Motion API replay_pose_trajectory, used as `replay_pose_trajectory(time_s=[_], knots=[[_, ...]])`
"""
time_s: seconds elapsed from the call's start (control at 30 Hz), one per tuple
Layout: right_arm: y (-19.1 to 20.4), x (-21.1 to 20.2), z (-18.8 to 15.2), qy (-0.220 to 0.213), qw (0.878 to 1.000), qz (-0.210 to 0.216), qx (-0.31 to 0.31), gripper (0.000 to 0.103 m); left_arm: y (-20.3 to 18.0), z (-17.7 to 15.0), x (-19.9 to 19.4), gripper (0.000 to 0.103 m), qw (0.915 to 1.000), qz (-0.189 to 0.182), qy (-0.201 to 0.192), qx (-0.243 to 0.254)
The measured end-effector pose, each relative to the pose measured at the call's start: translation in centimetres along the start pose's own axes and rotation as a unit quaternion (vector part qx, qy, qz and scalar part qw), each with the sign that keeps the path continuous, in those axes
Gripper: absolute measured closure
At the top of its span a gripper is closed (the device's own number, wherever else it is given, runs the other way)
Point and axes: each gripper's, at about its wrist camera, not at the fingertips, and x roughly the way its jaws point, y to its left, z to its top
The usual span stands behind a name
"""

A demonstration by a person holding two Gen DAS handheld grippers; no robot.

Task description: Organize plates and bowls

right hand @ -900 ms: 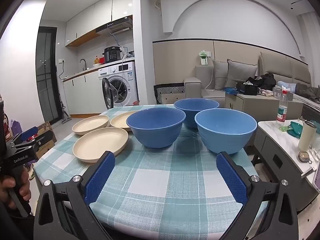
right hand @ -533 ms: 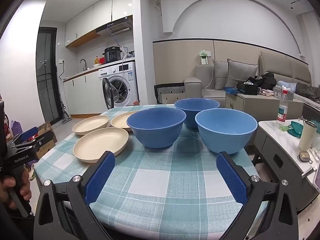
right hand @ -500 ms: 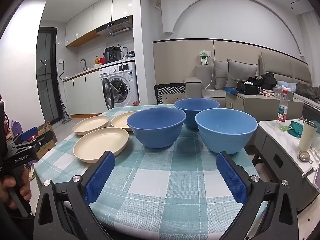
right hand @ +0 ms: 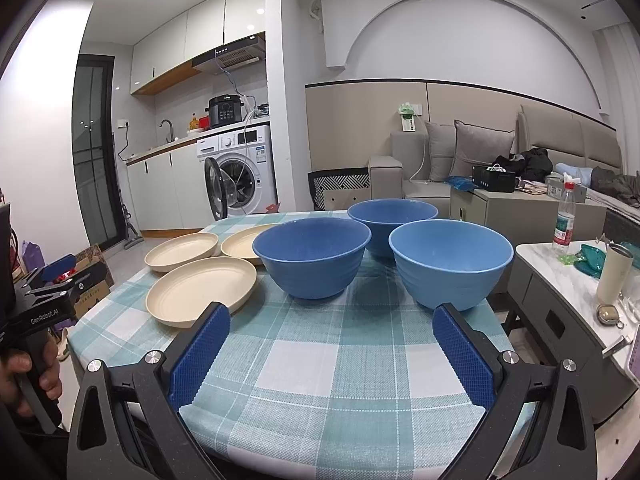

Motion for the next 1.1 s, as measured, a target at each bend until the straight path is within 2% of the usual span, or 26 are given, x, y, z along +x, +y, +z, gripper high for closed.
replay_pose_trajectory(time_s=[1.1], knots=[[0.4, -0.7, 1.6, -0.018, 1.0, -0.003, -0.013, 0.0, 0.8, 0.8, 0.4, 0.0, 0.9999, 0.011, -0.003, -0.001]])
